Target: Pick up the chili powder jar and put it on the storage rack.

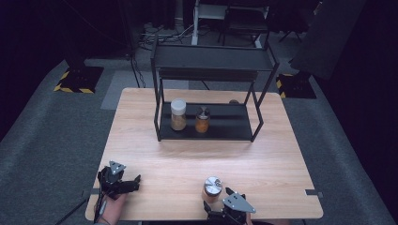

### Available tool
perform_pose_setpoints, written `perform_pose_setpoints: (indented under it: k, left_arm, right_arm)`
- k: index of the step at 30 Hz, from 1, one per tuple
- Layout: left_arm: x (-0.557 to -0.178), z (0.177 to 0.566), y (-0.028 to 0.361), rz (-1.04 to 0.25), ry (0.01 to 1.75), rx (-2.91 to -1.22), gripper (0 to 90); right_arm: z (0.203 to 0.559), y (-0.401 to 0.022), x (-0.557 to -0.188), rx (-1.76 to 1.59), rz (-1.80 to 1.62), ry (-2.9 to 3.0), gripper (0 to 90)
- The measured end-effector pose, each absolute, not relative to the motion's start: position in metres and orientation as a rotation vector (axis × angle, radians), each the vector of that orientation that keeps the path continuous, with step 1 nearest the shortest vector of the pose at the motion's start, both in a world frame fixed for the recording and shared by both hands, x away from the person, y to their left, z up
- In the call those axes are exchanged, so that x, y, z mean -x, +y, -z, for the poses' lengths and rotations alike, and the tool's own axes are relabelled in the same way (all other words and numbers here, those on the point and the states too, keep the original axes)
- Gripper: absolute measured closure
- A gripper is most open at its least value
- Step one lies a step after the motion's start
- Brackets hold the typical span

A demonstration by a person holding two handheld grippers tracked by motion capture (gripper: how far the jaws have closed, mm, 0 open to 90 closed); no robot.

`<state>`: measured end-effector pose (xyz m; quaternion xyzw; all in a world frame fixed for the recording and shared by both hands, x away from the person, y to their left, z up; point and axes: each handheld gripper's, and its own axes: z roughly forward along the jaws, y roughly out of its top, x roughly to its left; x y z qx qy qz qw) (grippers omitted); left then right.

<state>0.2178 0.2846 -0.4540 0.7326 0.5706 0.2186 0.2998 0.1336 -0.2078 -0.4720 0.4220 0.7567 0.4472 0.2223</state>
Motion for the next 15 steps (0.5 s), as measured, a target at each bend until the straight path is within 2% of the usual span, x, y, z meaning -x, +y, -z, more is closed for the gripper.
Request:
perform_pose_setpoints:
  k: [10,15]
  left_arm:
    - [-0.218,0.454,0.285,-0.578,1.511,-1.948,0.6]
    - [-0.218,0.454,0.285,-0.578,1.508,-1.949,0.6]
  right_arm:
    - [0.477,-0.191,-0.142,-1.174,-1.241,2.082,5.1]
    - [0.481,-0.182,-0.141,-1.168,-1.222,2.047,12.6]
